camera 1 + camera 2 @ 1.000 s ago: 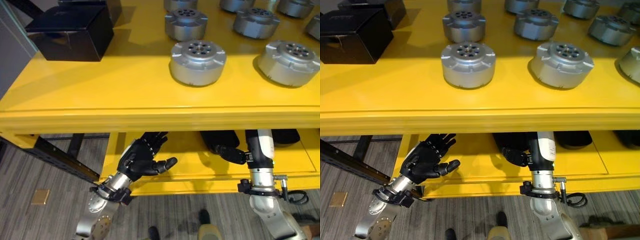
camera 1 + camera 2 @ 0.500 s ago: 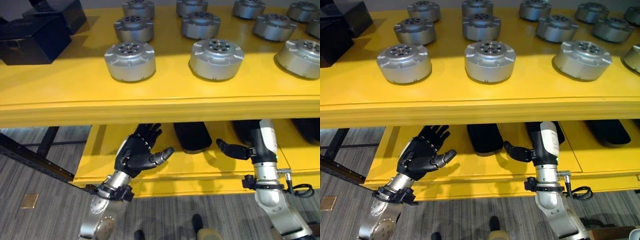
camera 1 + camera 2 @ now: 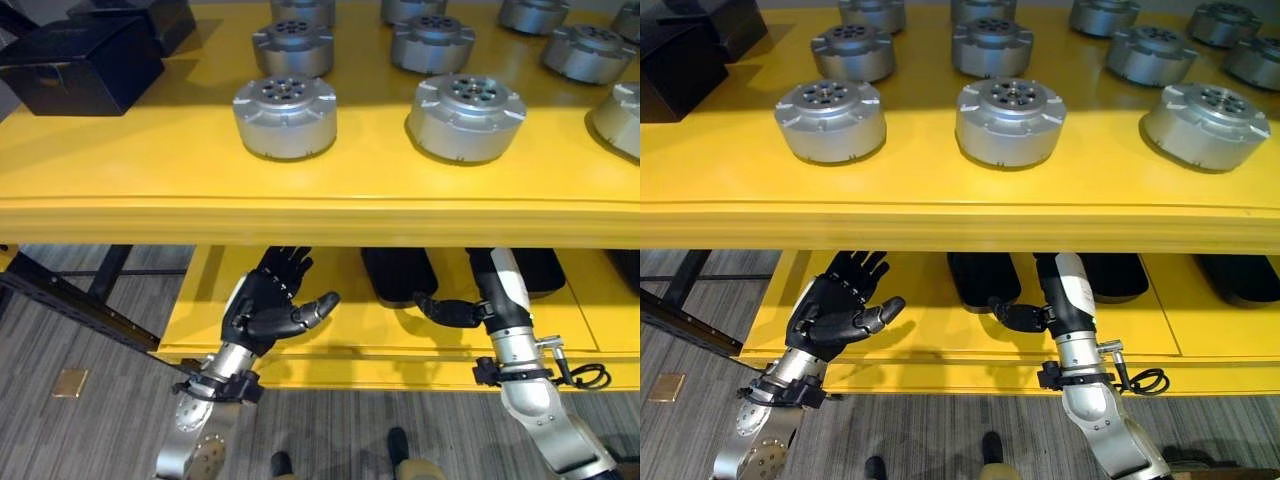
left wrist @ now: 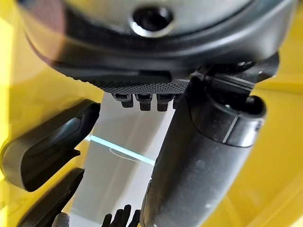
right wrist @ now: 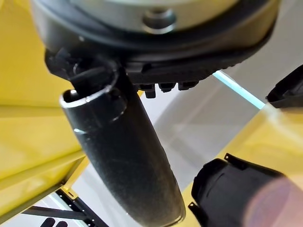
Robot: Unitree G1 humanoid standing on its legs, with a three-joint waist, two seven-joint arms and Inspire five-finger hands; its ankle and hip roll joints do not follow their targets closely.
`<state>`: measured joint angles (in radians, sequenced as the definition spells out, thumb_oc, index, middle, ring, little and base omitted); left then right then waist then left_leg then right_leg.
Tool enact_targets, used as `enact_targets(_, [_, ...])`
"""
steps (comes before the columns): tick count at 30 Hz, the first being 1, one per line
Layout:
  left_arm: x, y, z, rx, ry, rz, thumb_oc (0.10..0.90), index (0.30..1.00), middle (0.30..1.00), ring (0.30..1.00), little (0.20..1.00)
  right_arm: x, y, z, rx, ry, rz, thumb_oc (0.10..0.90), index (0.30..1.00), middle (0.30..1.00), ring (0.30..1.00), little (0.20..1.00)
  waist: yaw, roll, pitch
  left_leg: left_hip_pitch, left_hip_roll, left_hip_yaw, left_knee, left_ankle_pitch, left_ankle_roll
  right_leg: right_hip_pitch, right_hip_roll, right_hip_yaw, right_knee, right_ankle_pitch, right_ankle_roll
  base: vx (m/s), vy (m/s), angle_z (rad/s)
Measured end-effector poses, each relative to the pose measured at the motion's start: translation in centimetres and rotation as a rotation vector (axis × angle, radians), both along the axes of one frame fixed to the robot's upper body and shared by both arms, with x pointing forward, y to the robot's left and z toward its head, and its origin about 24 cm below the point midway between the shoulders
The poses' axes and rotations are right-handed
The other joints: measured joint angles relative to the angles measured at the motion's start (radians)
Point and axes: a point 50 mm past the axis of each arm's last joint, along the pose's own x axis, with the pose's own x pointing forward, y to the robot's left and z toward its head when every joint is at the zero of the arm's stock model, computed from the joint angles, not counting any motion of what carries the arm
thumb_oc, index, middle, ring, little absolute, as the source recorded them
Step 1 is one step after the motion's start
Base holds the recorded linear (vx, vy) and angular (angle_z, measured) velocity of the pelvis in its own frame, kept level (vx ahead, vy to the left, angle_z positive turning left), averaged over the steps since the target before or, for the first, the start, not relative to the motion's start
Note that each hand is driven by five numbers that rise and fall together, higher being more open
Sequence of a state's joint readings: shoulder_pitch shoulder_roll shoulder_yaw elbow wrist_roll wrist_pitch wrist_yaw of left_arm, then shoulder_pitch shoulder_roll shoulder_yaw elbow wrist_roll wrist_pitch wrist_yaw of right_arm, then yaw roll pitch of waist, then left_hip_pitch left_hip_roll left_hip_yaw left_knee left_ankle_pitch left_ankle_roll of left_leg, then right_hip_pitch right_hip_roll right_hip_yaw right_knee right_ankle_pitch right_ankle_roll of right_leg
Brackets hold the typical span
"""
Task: Move parts from the plastic box to the shelf.
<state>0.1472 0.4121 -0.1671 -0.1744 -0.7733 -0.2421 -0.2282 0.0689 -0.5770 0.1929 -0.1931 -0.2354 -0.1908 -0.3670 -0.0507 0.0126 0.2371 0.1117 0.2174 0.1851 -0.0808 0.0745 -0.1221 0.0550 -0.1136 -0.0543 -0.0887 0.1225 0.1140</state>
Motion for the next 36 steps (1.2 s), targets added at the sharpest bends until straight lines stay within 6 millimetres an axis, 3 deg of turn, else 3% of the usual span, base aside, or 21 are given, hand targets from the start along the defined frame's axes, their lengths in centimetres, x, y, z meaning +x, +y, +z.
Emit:
enact_targets(11, [-0.1,0.3,0.1,0.016,-0.010,-0.010,0.900,1.000,1.000,1.000,1.000,0.2,-0.9,-4.1,-0.080,0.192,-0.069,0.900,1.000,1.000,1.000,1.000,0.001,-0.018,-0.030,-0.003,-0.019,-0.021,-0.003,0.002,0.002,0.009,-0.020,-0.015,-0.007,0.000,0.007,0.00,-0.017,0.05])
enact_targets(16, [-0.1,0.3,0.0,0.017,-0.007,-0.011,0.900,1.000,1.000,1.000,1.000,0.2,-0.7,-4.4,-0.169,0.168,-0.097,0.900,1.000,1.000,1.000,1.000,0.001,-0.015,-0.032,-0.004,-0.019,-0.022,-0.003,0.002,0.003,0.009,-0.020,-0.015,-0.007,0.001,0.007,0.00,0.000,0.00])
enact_targets(36, [-0.6,0.7,-0.4,0.063,0.015,-0.057,0.900,1.000,1.000,1.000,1.000,0.2,-2.1,-6.1,-0.225,0.226,-0.223,0.900,1.000,1.000,1.000,1.000,0.007,0.001,-0.041,-0.006,-0.026,-0.034,-0.004,0.004,0.005,0.018,-0.029,-0.029,-0.007,-0.001,0.009,0.00,-0.003,0.01])
